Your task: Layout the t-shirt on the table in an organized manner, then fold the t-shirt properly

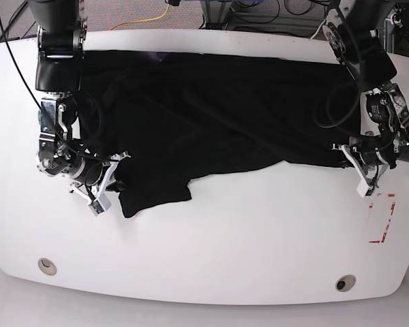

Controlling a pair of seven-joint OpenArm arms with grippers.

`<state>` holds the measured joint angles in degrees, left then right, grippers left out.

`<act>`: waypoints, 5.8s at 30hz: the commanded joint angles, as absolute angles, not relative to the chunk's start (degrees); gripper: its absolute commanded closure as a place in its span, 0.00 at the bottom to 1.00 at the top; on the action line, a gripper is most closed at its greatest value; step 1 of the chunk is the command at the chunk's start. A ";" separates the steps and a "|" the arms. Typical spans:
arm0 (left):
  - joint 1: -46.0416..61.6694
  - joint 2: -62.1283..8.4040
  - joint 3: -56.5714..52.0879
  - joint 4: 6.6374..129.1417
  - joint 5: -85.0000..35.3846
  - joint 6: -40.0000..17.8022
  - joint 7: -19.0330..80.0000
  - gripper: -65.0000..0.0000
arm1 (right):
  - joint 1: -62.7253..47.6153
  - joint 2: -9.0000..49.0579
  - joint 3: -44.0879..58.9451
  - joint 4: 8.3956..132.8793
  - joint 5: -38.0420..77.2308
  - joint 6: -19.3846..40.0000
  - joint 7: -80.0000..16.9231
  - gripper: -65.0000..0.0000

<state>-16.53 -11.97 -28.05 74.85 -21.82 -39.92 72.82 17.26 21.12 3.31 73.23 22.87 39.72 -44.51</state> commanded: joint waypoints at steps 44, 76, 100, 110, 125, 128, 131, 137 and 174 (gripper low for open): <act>-8.40 -18.15 -28.18 87.25 -22.55 -40.00 72.40 1.00 | -8.13 17.27 21.58 115.12 23.96 40.00 -65.01 0.99; -6.02 -20.97 -28.09 87.08 -22.46 -40.00 72.22 1.00 | -20.09 17.01 24.57 115.38 23.43 40.00 -65.98 0.82; -4.62 -24.92 -28.09 87.78 -22.46 -40.00 72.40 0.37 | -20.00 17.10 40.22 115.56 31.87 40.00 -66.07 0.09; -4.53 -25.80 -28.18 92.44 -22.46 -40.00 72.40 0.37 | -14.73 16.75 39.34 114.51 41.71 40.00 -68.26 0.09; -4.53 -25.63 -28.18 92.88 -22.46 -40.00 72.40 0.37 | -2.86 14.90 29.23 95.16 35.91 40.00 -66.59 0.09; -4.53 -25.63 -28.18 92.88 -22.55 -40.00 72.40 0.37 | -2.59 14.73 28.70 94.29 31.43 40.00 -64.92 0.09; -4.44 -25.54 -28.18 92.88 -22.55 -40.00 72.40 0.37 | -2.59 15.08 26.24 94.29 28.44 40.00 -64.22 0.09; -4.44 -24.92 -28.18 92.97 -22.55 -40.00 72.31 0.37 | -4.53 15.16 24.13 94.37 27.21 40.00 -64.22 0.09; -4.44 -24.13 -27.91 92.70 -22.55 -40.00 72.31 0.37 | -7.08 14.73 24.13 94.37 27.56 40.00 -61.23 0.42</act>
<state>-3.46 -23.03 -27.68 91.88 -22.28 -39.92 72.82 -8.10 13.93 23.90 93.32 26.87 39.92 -61.98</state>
